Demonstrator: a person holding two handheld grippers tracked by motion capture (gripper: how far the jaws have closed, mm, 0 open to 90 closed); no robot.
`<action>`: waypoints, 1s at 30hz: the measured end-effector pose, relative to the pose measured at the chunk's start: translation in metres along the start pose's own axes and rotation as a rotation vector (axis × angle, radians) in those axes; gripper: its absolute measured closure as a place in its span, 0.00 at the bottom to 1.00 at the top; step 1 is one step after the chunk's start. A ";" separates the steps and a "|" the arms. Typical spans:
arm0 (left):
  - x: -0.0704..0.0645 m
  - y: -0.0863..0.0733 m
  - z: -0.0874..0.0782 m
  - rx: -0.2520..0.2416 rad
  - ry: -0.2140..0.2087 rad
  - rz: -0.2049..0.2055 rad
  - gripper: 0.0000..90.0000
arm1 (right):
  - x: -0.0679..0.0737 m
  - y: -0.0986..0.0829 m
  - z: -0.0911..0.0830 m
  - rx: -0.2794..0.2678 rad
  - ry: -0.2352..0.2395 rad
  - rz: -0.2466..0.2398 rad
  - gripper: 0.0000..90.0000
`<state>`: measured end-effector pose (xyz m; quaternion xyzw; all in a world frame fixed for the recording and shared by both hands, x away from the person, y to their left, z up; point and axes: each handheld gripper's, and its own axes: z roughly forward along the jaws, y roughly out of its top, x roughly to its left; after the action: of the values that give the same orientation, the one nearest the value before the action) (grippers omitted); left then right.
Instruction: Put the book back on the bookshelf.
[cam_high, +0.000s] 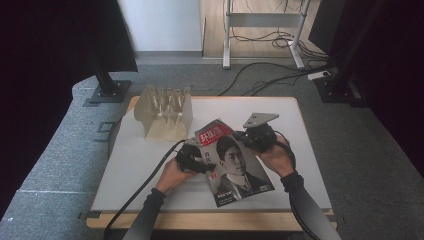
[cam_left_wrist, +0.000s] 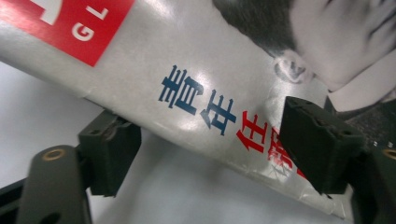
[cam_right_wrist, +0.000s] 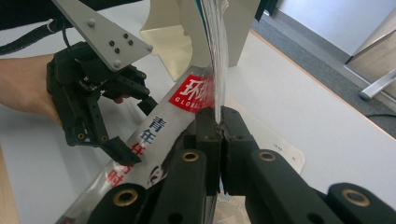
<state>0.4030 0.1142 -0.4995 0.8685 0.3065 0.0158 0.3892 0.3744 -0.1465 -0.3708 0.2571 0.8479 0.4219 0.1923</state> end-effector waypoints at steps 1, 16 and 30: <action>-0.001 0.002 -0.003 -0.005 0.011 0.008 0.29 | 0.000 0.000 -0.001 -0.004 0.003 0.000 0.96; -0.015 0.024 -0.025 -0.040 0.097 0.052 0.65 | -0.002 0.001 -0.002 -0.005 -0.002 -0.004 0.96; -0.019 0.043 -0.055 -0.093 0.124 0.053 0.84 | -0.015 0.001 -0.006 -0.003 -0.058 0.009 0.95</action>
<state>0.3952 0.1184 -0.4279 0.8546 0.3060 0.0942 0.4088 0.3832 -0.1582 -0.3651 0.2726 0.8403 0.4163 0.2152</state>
